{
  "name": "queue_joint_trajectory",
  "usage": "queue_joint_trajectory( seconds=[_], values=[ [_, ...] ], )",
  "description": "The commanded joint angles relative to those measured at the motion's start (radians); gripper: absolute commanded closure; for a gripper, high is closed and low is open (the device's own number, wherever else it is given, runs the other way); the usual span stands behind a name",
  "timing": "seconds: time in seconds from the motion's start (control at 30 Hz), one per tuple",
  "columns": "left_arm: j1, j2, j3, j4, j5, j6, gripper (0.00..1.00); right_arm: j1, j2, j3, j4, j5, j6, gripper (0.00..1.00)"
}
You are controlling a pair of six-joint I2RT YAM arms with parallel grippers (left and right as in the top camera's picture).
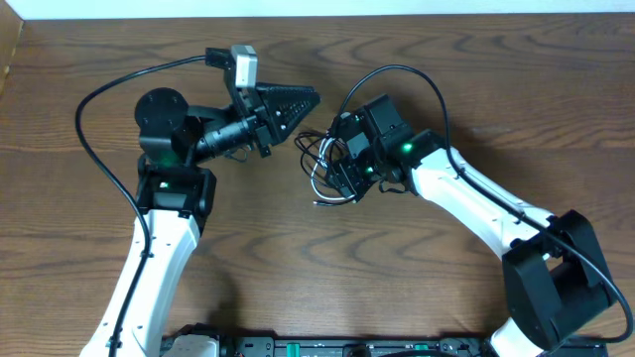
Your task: Untangle cables
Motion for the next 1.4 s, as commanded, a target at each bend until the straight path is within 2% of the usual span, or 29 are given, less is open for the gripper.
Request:
queue_joint_trajectory(
  seconds=[0.0,0.27,0.33,0.37,0.4,0.43,0.47,0.6,0.63,0.67,0.93,1.0,1.1,1.17,1.37],
  values=[
    [0.016,-0.007,0.003,-0.001,0.014,0.017,0.83,0.004,0.029,-0.006,0.015,-0.013,-0.013,0.28],
    [0.016,-0.007,0.003,-0.004,0.014,0.017,0.83,0.007,0.076,-0.006,0.064,-0.013,-0.013,0.20],
    [0.016,-0.007,0.003,-0.004,0.014,0.017,0.83,0.013,0.090,-0.006,0.086,-0.014,-0.013,0.20],
    [0.016,-0.007,0.003,-0.004,0.014,0.017,0.83,0.016,0.094,-0.006,0.093,-0.014,-0.013,0.28],
    [0.016,-0.007,0.003,-0.004,0.014,0.017,0.83,0.019,0.101,-0.006,0.101,-0.013,-0.013,0.44],
    [0.016,-0.007,0.003,-0.005,0.014,0.017,0.83,0.020,0.103,-0.006,0.107,-0.013,-0.013,0.74],
    [0.016,-0.007,0.003,-0.005,0.014,0.017,0.83,0.021,0.103,-0.006,0.111,-0.013,-0.008,0.99],
    [0.018,-0.006,0.003,-0.020,0.013,0.027,0.83,0.016,0.090,-0.003,0.113,0.046,0.046,0.99],
    [0.022,-0.006,0.003,-0.036,0.013,0.044,0.79,0.011,0.080,-0.002,0.110,0.073,0.061,0.99],
    [0.027,-0.005,0.003,-0.060,0.012,0.064,0.79,0.007,0.068,-0.002,0.105,0.093,0.071,0.99],
    [0.053,-0.005,0.003,-0.446,-0.150,0.326,0.79,-0.066,-0.163,0.018,0.012,0.137,0.077,0.99],
    [0.046,-0.005,0.003,-0.536,-0.219,0.396,0.79,-0.082,-0.236,0.019,-0.012,0.137,0.079,0.99],
    [0.034,-0.005,0.003,-0.637,-0.358,0.441,0.79,-0.089,-0.322,0.019,-0.046,0.136,0.105,0.99],
    [0.023,-0.004,-0.001,-0.669,-0.420,0.461,0.79,-0.089,-0.376,0.019,-0.060,0.127,0.111,0.99],
    [-0.012,0.011,-0.010,-0.666,-0.425,0.496,0.71,-0.089,-0.509,0.019,-0.069,0.042,0.111,0.99]
  ],
)
